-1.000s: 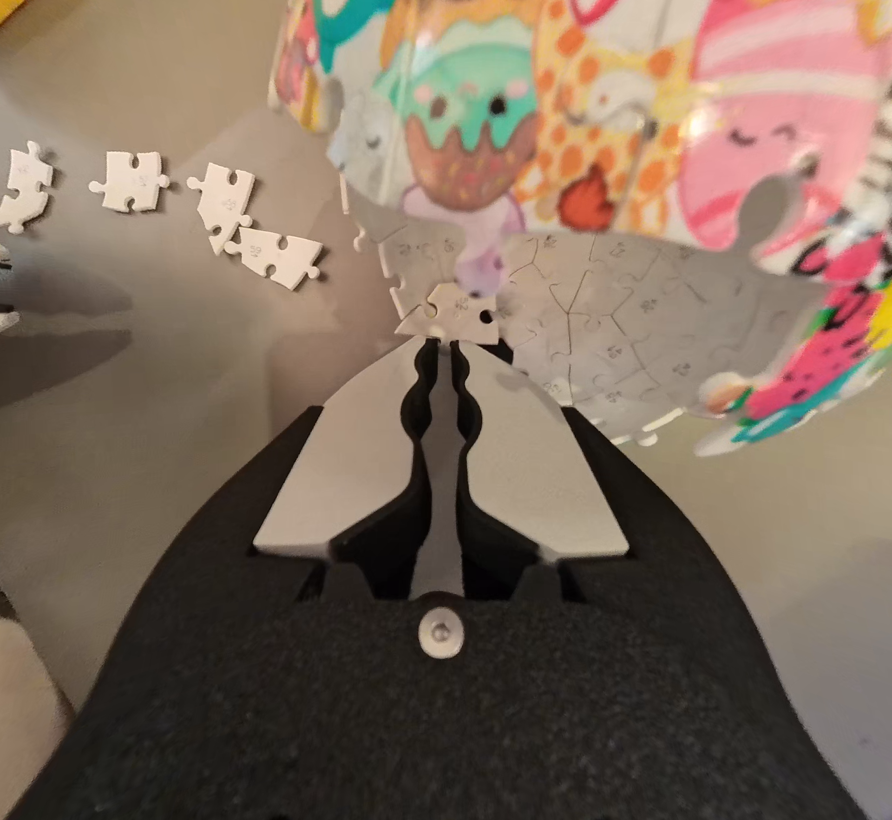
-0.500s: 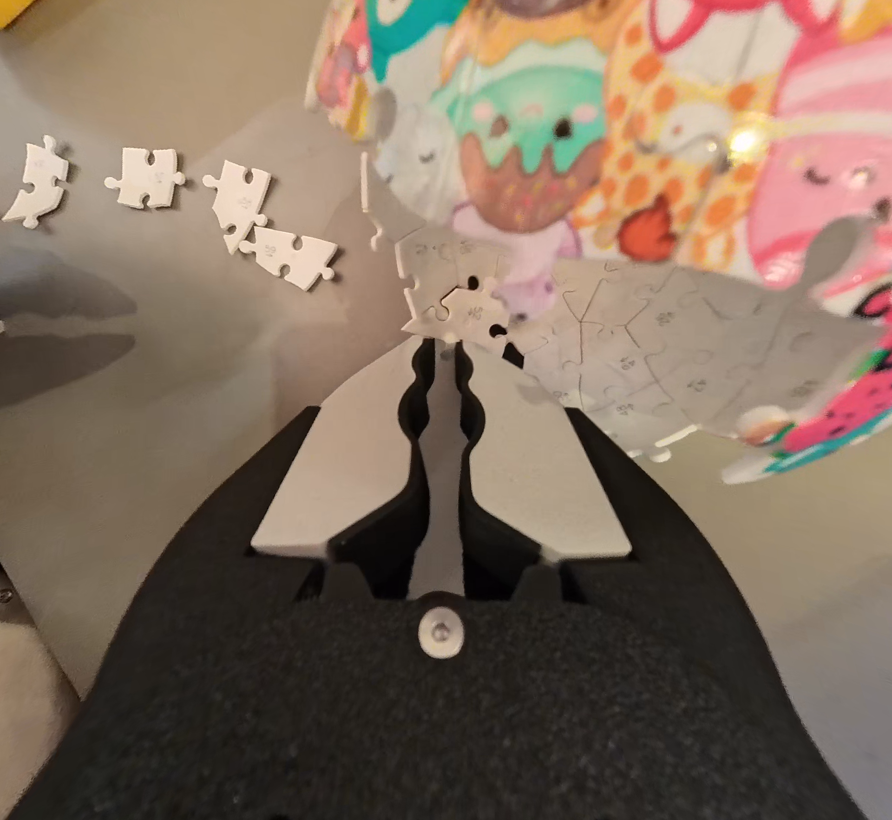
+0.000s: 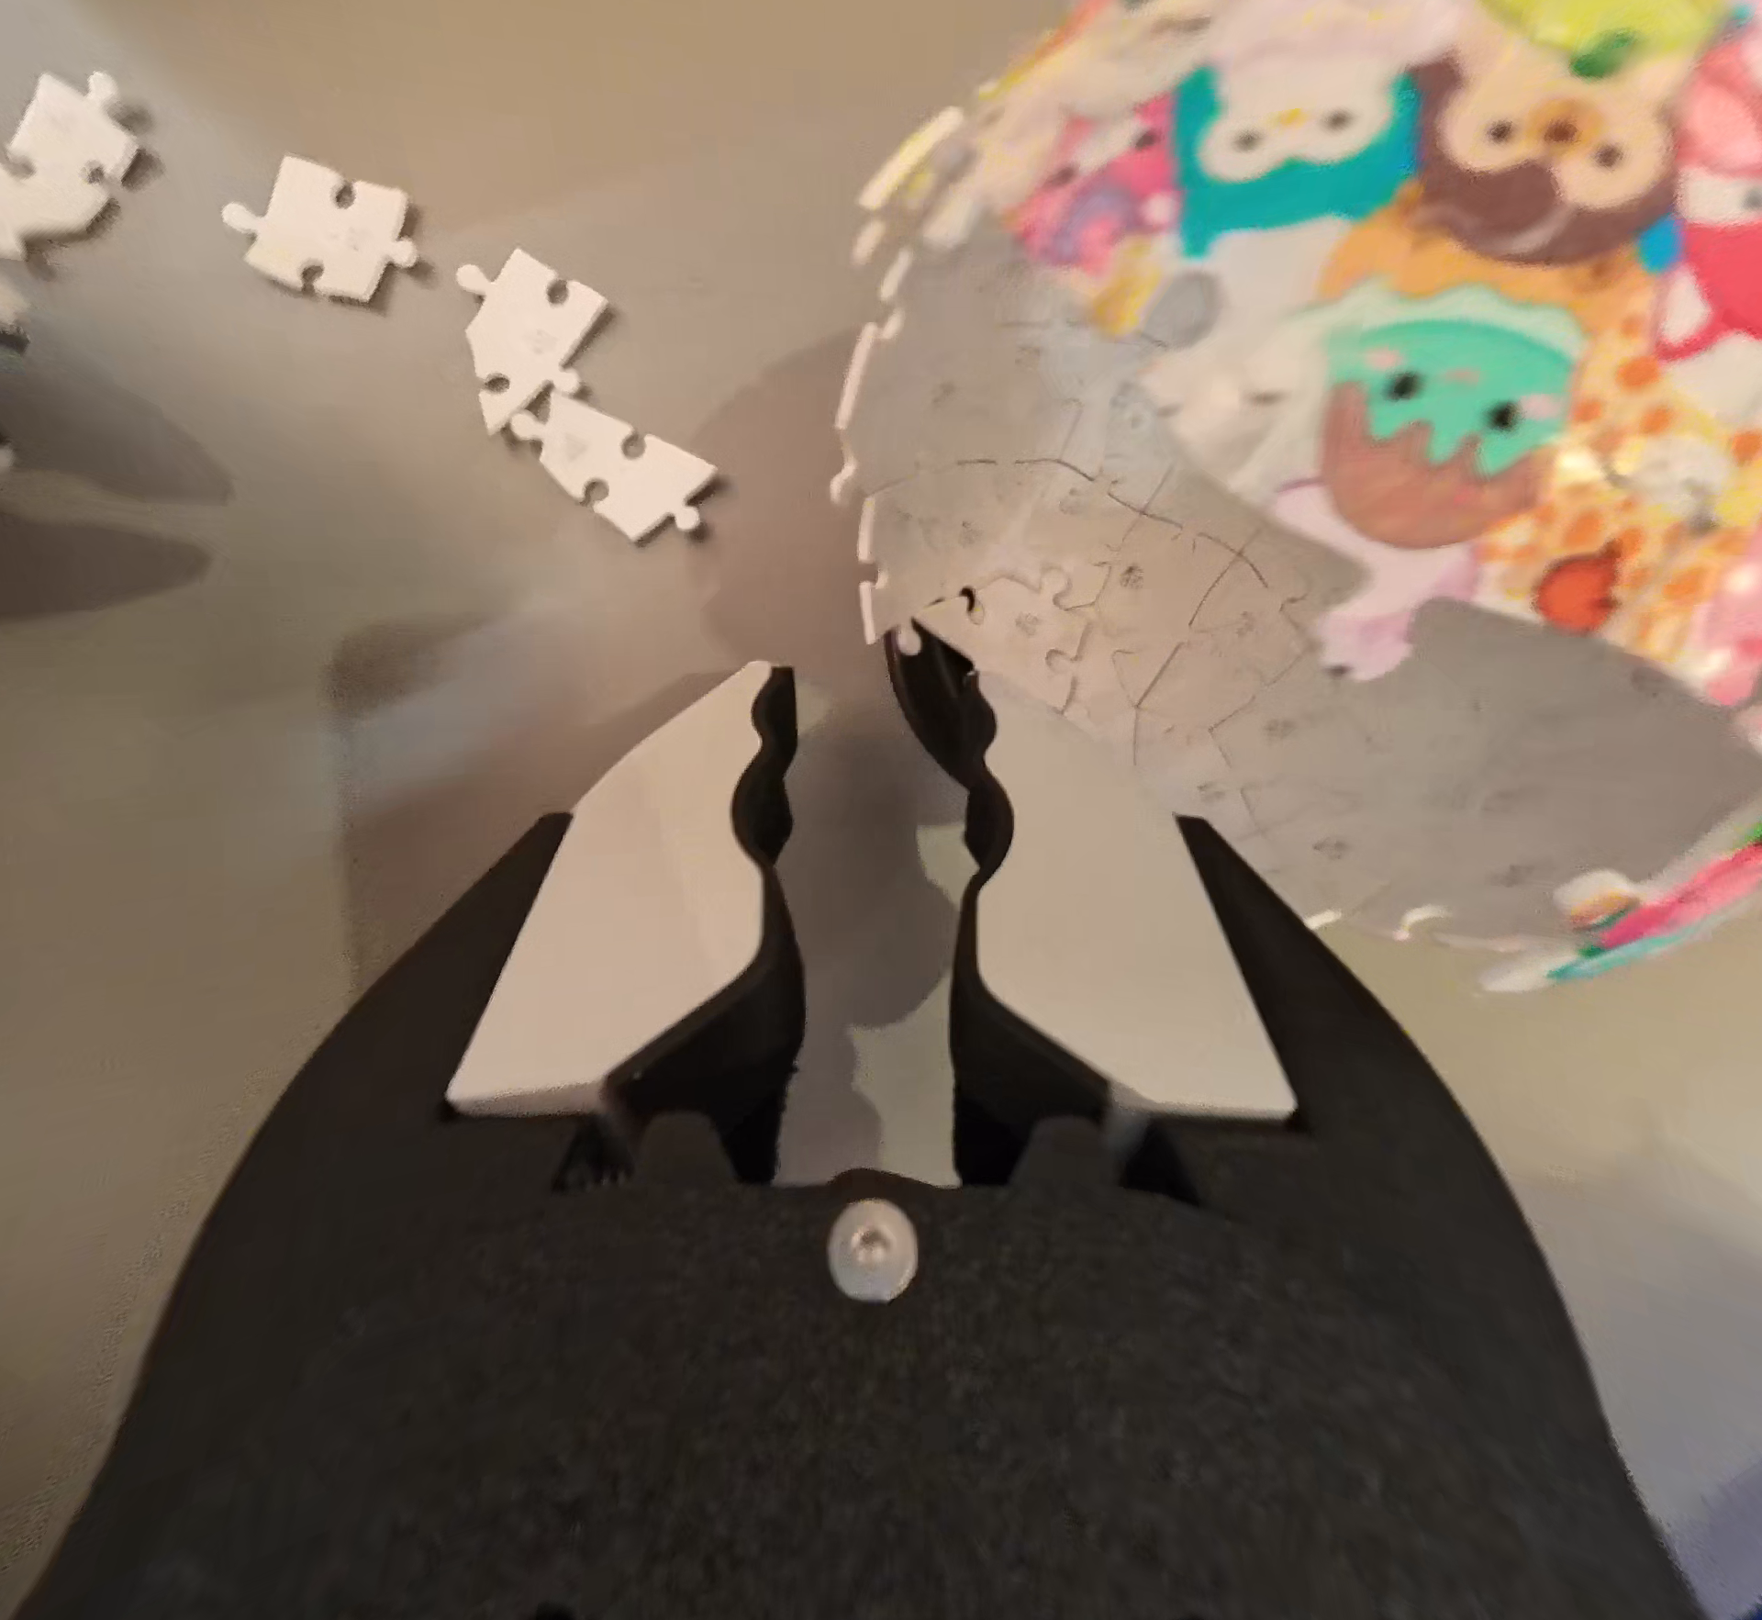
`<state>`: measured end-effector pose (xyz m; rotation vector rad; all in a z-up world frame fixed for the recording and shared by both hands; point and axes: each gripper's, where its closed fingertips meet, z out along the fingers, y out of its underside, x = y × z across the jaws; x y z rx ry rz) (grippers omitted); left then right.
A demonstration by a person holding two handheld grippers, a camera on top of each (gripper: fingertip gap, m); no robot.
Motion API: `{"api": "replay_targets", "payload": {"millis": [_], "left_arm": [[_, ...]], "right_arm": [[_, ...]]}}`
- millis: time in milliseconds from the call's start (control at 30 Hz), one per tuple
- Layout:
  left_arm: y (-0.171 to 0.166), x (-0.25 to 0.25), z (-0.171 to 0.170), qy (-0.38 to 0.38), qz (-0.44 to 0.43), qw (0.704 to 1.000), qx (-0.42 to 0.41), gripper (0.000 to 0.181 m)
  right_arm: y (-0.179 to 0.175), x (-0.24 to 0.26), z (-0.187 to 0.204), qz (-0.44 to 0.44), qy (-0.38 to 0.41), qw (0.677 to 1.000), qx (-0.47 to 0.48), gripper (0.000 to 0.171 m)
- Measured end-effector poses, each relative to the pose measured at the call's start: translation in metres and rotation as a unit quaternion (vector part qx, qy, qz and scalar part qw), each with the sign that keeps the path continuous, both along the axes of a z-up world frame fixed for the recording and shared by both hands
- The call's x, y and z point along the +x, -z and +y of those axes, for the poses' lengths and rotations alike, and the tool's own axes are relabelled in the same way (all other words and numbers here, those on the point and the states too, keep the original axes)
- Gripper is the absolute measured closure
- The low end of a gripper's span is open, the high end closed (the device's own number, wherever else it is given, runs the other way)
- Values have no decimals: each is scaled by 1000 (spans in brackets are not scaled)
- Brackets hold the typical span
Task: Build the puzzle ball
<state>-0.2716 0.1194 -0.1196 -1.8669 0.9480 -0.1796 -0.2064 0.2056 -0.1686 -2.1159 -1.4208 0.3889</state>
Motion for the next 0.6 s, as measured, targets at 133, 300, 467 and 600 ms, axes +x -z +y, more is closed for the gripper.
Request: {"api": "replay_targets", "payload": {"millis": [133, 300, 467, 600], "left_arm": [[0, 0, 0, 1, 1, 1000, 0, 170], [0, 1, -1, 3, 1, 1000, 1, 170], [0, 0, -1, 2, 13, 1000, 10, 170], [1, 2, -1, 5, 14, 1000, 11, 170]], "right_arm": [[-3, 6, 1, -43, -60, 991, 112, 130], [1, 10, 9, -112, -105, 969, 194, 128], [0, 14, 25, -171, -124, 935, 286, 147], [1, 8, 21, -161, -136, 933, 292, 146]]}}
